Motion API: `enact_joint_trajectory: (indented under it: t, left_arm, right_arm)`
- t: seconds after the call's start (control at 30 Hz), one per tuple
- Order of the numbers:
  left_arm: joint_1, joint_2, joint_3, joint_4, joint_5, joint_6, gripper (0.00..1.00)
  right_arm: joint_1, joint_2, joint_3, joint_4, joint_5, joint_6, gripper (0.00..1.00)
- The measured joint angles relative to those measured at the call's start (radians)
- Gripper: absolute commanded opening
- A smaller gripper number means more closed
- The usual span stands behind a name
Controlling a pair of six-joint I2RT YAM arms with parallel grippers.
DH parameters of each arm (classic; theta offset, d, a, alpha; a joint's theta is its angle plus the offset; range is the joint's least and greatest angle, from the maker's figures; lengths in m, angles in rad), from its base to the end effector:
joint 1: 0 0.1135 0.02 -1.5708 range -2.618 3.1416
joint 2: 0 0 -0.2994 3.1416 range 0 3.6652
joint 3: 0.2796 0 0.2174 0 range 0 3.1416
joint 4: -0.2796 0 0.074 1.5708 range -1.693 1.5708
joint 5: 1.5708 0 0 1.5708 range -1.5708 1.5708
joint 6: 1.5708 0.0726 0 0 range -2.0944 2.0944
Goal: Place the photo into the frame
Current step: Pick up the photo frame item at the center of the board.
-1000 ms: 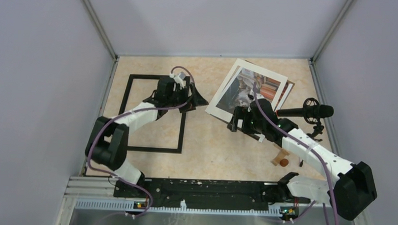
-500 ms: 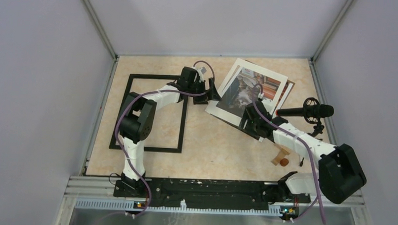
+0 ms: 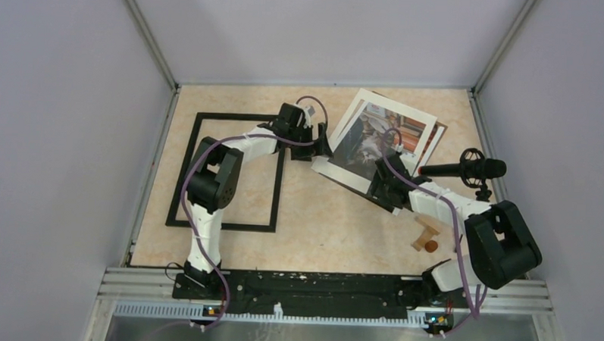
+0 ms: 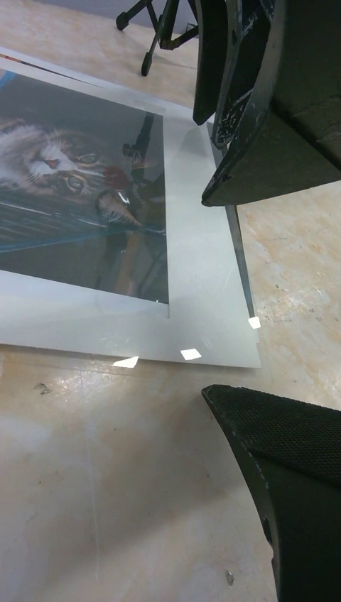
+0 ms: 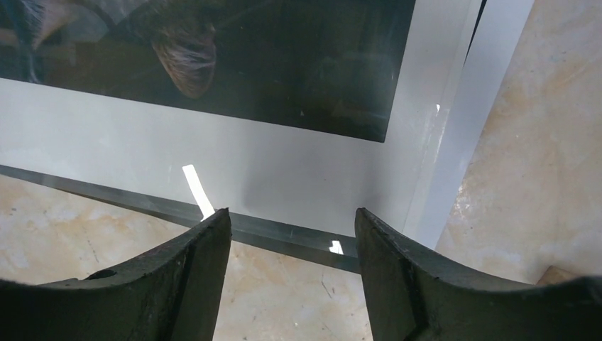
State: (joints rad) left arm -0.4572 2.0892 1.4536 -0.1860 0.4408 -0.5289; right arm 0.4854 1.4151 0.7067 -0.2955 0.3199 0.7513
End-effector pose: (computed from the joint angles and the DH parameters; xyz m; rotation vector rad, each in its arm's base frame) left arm 0.4056 -0.2341 0.1955 0.1312 2.5204 -0.9640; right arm 0.2300 0.0955 0.1983 0.4477 2.4615 0.0935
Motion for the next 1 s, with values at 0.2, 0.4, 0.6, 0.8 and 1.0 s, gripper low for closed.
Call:
enact_joint_trajectory:
  t: [0.2, 0.4, 0.6, 0.8, 1.0]
  left_arm:
    - [0.0, 0.017, 0.023, -0.01, 0.022, 0.004, 0.98]
    - [0.01, 0.018, 0.023, -0.011, 0.061, -0.013, 0.96]
    - [0.05, 0.015, -0.025, 0.07, 0.156, -0.098, 0.9]
    - [0.081, 0.003, -0.084, 0.169, 0.23, -0.181, 0.81]
    - [0.095, -0.026, -0.13, 0.269, 0.293, -0.266, 0.67]
  right_arm:
    - [-0.006, 0.015, -0.013, 0.033, -0.001, -0.006, 0.63]
    - [-0.007, 0.03, -0.013, 0.082, -0.011, -0.007, 0.64]
    - [-0.012, 0.043, -0.013, 0.123, -0.028, -0.008, 0.64]
    - [-0.015, 0.058, -0.013, 0.161, -0.04, -0.01, 0.64]
    - [-0.017, 0.062, -0.013, 0.177, -0.045, -0.011, 0.64]
